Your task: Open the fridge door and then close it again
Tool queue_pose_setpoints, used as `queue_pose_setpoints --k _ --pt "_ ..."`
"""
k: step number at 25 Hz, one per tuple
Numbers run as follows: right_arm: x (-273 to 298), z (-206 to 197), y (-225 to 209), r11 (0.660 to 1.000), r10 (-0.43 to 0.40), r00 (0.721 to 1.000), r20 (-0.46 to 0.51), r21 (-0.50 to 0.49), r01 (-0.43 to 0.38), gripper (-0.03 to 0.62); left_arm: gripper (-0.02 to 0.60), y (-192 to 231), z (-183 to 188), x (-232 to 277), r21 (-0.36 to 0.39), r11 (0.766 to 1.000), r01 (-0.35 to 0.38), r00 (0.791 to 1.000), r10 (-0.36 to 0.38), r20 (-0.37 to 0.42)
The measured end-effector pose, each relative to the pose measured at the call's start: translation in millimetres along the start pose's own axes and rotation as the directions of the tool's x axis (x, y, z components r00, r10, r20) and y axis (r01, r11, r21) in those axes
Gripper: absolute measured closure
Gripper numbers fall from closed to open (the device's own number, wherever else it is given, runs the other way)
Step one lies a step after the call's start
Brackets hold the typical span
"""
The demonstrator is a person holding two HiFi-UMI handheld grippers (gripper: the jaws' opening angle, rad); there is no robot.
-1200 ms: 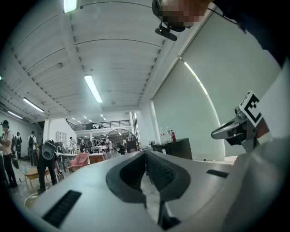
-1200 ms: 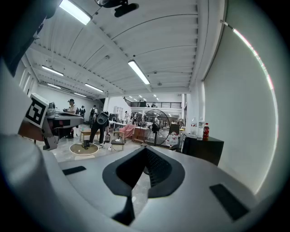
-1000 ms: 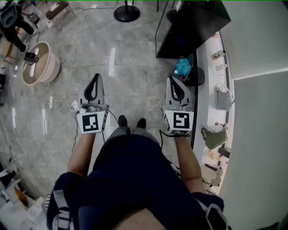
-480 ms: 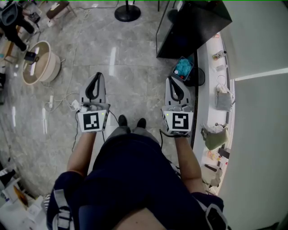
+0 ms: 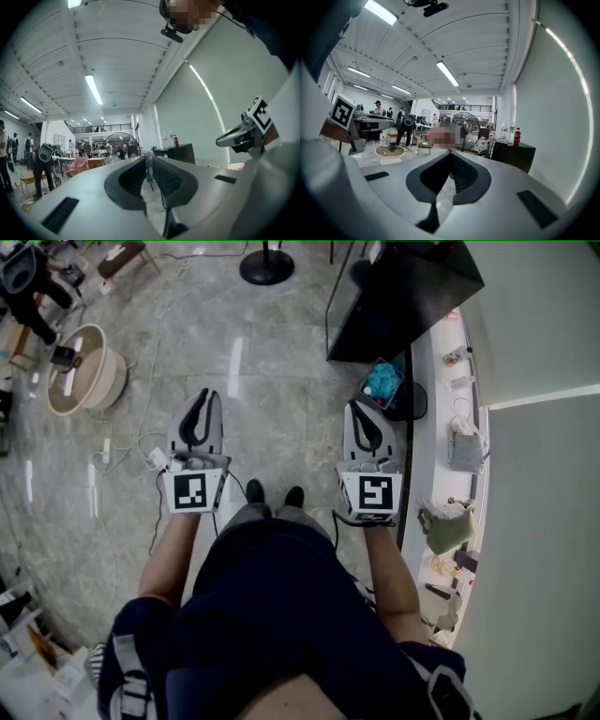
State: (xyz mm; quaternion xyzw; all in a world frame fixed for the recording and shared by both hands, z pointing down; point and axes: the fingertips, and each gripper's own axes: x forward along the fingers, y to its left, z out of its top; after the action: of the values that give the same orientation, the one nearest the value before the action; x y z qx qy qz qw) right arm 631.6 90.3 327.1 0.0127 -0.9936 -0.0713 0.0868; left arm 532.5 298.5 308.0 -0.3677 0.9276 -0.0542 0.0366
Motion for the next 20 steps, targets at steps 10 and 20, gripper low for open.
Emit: queue_pose_setpoints --k 10,20 --pt "3.2 3.3 -0.1 0.999 0.040 0.999 0.025 -0.015 -0.040 0.574 0.354 -10.0 -1.1 13.9 -0.012 0.998 0.056 0.998 -0.056 -0.014" --pt "3.2 0.3 -4.7 0.998 0.061 0.998 0.031 -0.001 -0.061 0.574 0.284 -20.2 -3.9 23.2 -0.015 0.998 0.068 0.997 -0.068 -0.022"
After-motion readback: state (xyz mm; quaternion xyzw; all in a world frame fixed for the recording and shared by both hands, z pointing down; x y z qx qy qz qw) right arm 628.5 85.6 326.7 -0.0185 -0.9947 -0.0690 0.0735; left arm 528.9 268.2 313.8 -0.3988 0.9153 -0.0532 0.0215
